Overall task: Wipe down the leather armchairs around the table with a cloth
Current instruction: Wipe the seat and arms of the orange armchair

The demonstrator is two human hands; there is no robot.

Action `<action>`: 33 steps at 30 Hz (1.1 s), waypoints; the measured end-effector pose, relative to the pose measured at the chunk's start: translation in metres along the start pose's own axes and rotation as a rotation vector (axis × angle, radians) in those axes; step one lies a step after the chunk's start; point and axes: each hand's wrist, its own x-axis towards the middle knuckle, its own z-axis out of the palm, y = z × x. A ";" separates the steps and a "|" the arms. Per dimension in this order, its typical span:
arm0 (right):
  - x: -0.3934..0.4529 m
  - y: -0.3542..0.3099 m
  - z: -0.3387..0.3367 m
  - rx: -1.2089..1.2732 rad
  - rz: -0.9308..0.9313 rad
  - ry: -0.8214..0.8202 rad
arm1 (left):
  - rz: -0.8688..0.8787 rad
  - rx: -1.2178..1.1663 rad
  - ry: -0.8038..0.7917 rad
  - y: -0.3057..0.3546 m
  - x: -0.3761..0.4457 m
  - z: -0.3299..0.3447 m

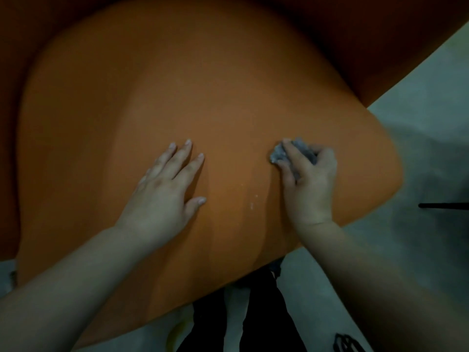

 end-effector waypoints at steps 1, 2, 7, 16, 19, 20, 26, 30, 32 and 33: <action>-0.013 -0.004 0.000 0.005 -0.001 0.002 | -0.009 -0.004 0.002 -0.001 -0.002 0.000; -0.028 -0.013 0.004 0.017 -0.022 -0.020 | -0.015 -0.004 0.003 -0.002 -0.005 0.000; -0.042 -0.045 0.022 0.052 -0.205 -0.172 | -0.014 0.001 0.013 -0.004 -0.019 0.008; -0.103 -0.060 0.024 0.139 -0.104 -0.171 | -0.011 -0.035 0.065 -0.002 -0.029 0.021; -0.092 -0.072 0.037 0.125 -0.258 -0.206 | -0.020 -0.050 0.075 -0.004 -0.031 0.021; -0.077 -0.064 0.039 0.130 -0.220 -0.158 | -0.025 -0.048 0.081 -0.005 -0.031 0.020; -0.057 -0.031 0.013 -0.010 0.010 0.013 | -0.072 -0.054 0.080 -0.013 -0.036 0.015; -0.081 -0.060 0.027 0.059 -0.237 -0.194 | -0.084 -0.074 0.088 -0.008 -0.033 0.013; -0.056 -0.065 0.034 0.054 -0.347 -0.273 | -0.101 -0.091 0.100 -0.006 -0.028 0.011; -0.038 -0.063 0.036 0.041 -0.355 -0.273 | -0.107 -0.092 0.106 -0.006 -0.025 0.010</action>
